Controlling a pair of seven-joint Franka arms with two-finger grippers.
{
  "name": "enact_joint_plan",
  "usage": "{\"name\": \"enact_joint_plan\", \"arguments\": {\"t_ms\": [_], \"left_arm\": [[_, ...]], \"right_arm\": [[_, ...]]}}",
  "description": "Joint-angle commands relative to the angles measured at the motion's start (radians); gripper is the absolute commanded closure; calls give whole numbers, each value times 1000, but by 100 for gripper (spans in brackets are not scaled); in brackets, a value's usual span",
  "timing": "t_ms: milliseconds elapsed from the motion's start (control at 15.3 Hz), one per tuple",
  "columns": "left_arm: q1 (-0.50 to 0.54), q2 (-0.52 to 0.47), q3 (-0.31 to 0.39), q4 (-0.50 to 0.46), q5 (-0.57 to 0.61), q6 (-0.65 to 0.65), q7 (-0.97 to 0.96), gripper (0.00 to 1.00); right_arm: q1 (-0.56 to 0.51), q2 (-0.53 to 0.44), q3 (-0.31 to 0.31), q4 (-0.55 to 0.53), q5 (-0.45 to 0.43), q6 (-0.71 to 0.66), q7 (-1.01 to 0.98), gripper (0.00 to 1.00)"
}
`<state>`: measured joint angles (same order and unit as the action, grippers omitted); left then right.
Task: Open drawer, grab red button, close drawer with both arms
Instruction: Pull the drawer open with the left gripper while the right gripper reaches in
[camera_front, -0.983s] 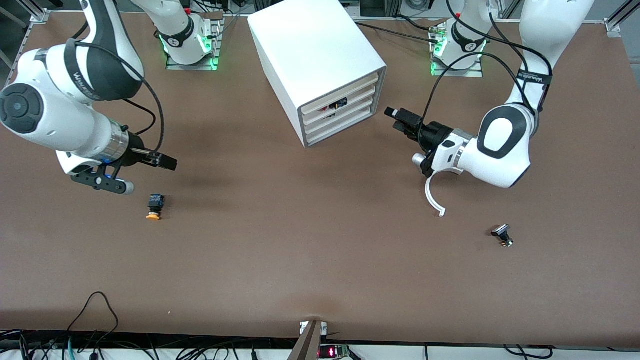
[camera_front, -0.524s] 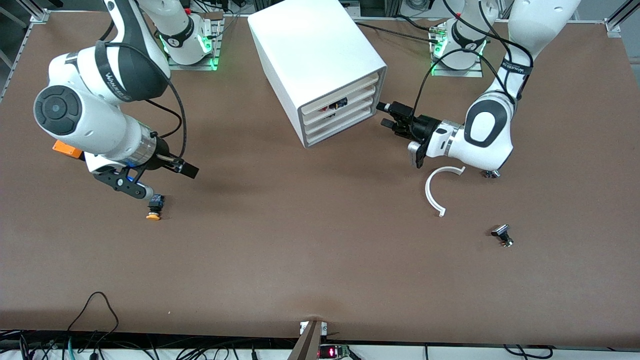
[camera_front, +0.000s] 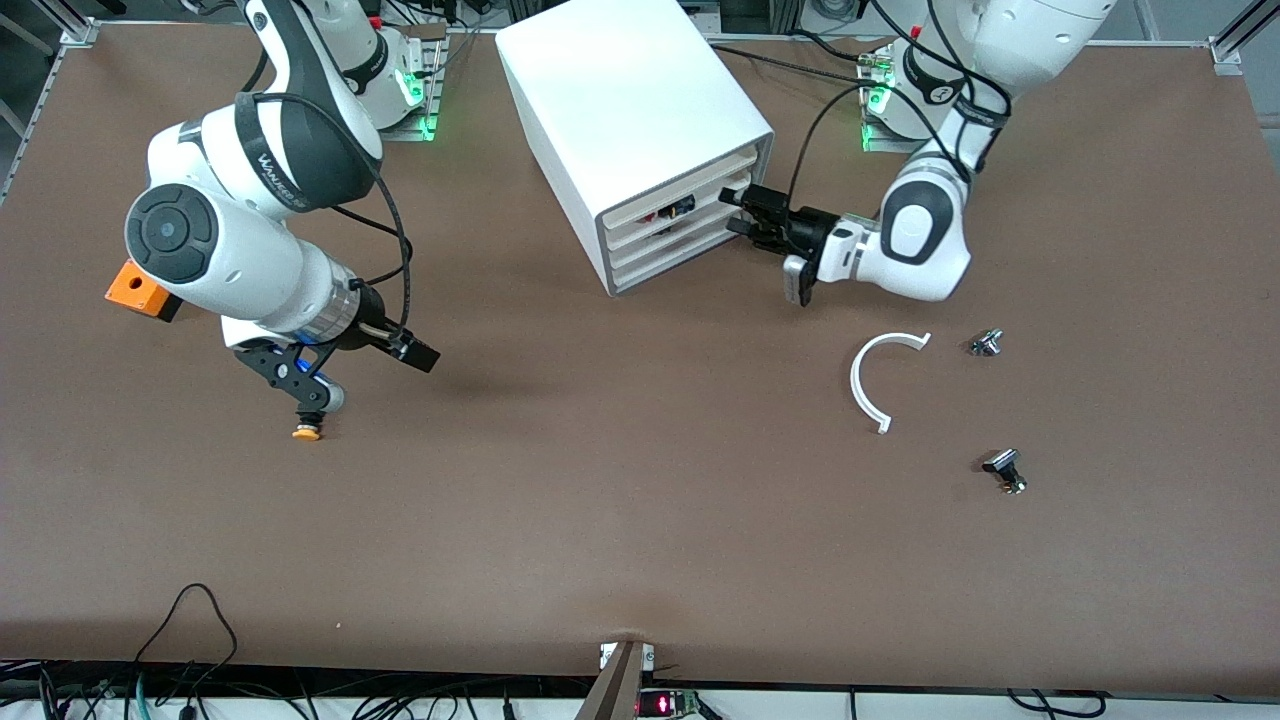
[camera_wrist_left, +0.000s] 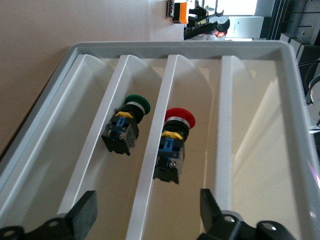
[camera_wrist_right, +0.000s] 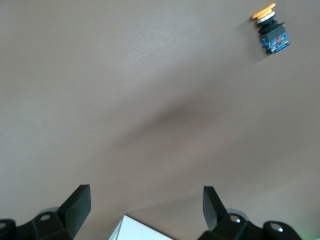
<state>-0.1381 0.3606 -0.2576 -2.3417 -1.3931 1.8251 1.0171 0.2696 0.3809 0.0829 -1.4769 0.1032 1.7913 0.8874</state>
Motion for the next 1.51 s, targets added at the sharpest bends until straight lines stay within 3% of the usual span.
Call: {"name": "enact_joint_plan", "arguments": {"t_ms": [0, 197, 328, 524, 590, 1048, 1179, 1310, 1441], "left_arm": [[3, 7, -40, -24, -46, 31, 49, 23], [12, 9, -40, -25, -46, 28, 86, 33], [12, 11, -40, -27, -46, 28, 98, 48], [20, 18, -35, -25, 3, 28, 130, 89], [25, 20, -35, -25, 20, 28, 130, 98], [57, 15, -34, -16, 40, 26, 135, 100], [90, 18, -29, 4, 129, 28, 135, 100], [150, 59, -29, 65, 222, 28, 132, 100], [187, 165, -29, 174, 278, 26, 133, 100]], "right_arm": [[29, 79, -2, 136, 12, -62, 83, 1], [48, 108, -2, 188, 12, -72, 134, 1], [51, 116, -2, 198, 13, -72, 145, 1], [63, 128, -2, 224, 13, -72, 177, 1], [72, 138, -2, 243, 13, -76, 195, 1], [106, 207, 0, 360, 21, -102, 315, 1], [114, 217, 0, 383, 44, -98, 347, 1], [126, 231, 0, 403, 44, -93, 387, 1], [141, 248, 0, 428, 44, -90, 425, 1]]}}
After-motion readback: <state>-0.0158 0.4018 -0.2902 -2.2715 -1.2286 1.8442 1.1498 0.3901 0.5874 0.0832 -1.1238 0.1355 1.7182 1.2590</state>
